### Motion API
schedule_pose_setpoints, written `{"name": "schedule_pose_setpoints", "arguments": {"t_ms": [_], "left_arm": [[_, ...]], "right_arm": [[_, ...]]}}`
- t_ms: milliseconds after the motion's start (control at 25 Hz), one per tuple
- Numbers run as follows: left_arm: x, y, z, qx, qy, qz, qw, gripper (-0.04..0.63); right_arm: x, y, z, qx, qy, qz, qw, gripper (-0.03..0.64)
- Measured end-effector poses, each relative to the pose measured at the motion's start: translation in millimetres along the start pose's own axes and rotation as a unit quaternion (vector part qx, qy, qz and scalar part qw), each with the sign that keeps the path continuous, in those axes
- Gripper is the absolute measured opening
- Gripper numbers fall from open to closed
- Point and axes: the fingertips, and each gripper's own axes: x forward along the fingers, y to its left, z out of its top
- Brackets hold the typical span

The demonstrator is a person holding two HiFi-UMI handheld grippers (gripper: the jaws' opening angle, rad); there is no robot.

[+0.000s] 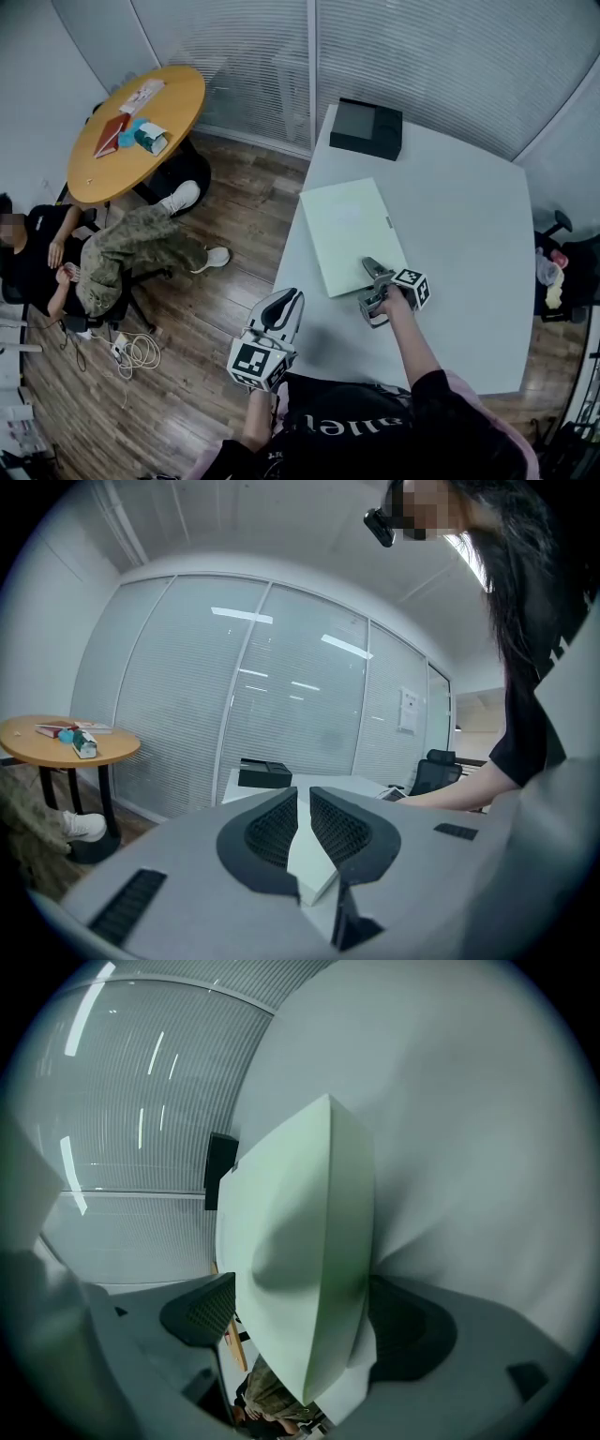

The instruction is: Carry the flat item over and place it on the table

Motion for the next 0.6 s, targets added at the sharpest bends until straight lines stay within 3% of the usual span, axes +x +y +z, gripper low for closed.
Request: {"name": "schedule_pose_setpoints", "arguments": {"t_ms": [320, 480, 600], "left_arm": [[0.7, -10.2, 0.9, 0.004, -0.008, -0.004, 1.0, 0.058], [-2.1, -17.6, 4.2, 0.009, -0.012, -0.005, 0.9999, 0.058], [-3.9, -26.2, 4.5, 0.013, -0.013, -0.005, 0.9998, 0.058]], "right_arm": [[-30.7, 26.0, -18.5, -0.037, 0.024, 0.068, 0.997, 0.412], [-59.1, 43.7, -27.3, -0.087, 0.03, 0.112, 0.989, 0.411], [-80.9, 59.8, -34.1, -0.154, 0.034, 0.154, 0.975, 0.411]]}}
